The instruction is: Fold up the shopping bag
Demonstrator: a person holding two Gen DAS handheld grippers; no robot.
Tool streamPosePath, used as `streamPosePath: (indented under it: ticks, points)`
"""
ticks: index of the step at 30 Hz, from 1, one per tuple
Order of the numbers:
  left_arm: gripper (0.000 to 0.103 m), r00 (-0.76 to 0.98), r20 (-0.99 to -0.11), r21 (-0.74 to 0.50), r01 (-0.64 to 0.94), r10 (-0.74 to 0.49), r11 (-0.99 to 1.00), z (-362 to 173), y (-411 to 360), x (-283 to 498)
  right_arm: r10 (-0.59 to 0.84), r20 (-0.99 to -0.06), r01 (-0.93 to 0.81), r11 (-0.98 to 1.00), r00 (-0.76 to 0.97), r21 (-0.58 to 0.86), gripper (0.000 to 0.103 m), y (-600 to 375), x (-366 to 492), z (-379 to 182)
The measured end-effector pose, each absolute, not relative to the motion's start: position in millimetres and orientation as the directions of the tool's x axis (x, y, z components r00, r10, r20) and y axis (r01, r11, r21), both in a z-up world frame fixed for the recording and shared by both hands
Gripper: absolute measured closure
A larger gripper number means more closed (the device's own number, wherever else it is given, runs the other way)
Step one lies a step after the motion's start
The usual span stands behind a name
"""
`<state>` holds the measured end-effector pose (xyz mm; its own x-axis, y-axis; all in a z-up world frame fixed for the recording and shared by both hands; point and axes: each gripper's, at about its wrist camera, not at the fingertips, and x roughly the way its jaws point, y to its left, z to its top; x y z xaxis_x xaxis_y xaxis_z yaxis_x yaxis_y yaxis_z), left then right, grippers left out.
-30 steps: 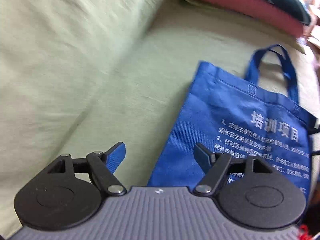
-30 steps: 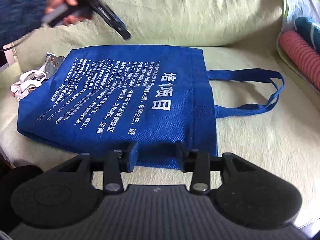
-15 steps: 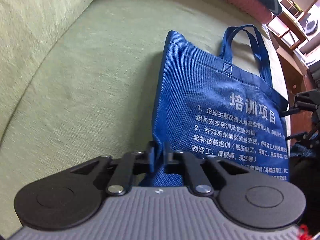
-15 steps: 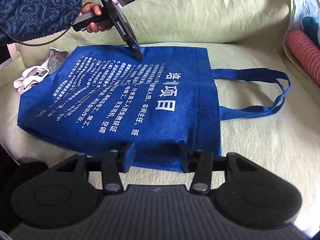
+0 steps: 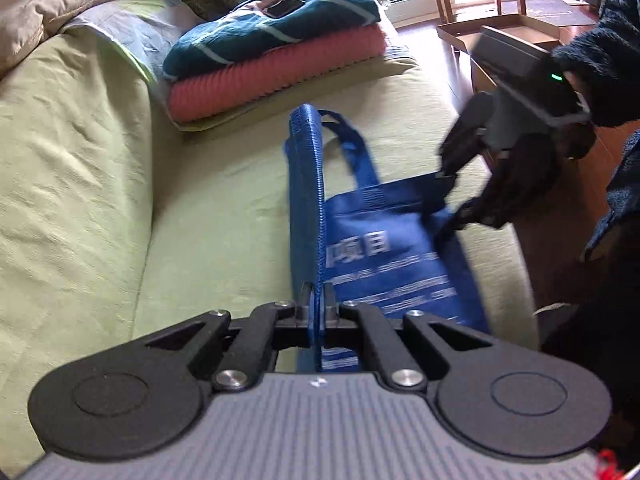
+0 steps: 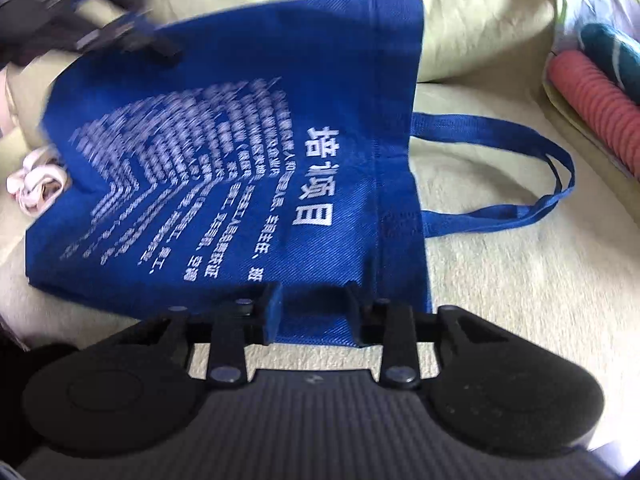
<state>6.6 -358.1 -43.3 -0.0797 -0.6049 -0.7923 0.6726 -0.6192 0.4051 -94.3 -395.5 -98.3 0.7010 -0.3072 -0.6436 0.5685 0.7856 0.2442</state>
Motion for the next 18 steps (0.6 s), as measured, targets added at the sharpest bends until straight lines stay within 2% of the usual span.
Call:
streamPosePath:
  ticks: [1, 3, 8, 11, 18]
  points:
    - [0.103, -0.072, -0.798, 0.403, 0.674, -0.598, -0.619, -53.4, -353.0, -2.9, -0.307, -0.638, 0.576, 0.773, 0.706, 0.265, 0.089, -398.8, -98.0, -99.3]
    - [0.103, -0.051, -0.815, 0.394, 0.682, -0.578, -0.616, -75.3, -343.6, -18.1, -0.303, -0.629, 0.584, 0.754, 0.716, 0.302, 0.093, -404.1, -104.0, -100.7]
    - [0.103, 0.029, -0.835, 0.392, 0.732, -0.549, -0.558, -123.7, -340.2, -41.0, -0.278, -0.620, 0.582, 0.729, 0.733, 0.361, 0.094, -411.6, -111.7, -99.7]
    - [0.103, 0.064, -0.827, 0.406, 0.755, -0.558, -0.515, -136.5, -344.8, -47.3, -0.273, -0.625, 0.576, 0.739, 0.731, 0.350, 0.092, -408.5, -117.0, -97.3]
    - [0.103, 0.111, -0.804, 0.447, 0.761, -0.584, -0.470, -137.6, -348.5, -53.8, -0.219, -0.581, 0.541, 0.699, 0.784, 0.468, 0.072, -404.0, -135.9, -94.1]
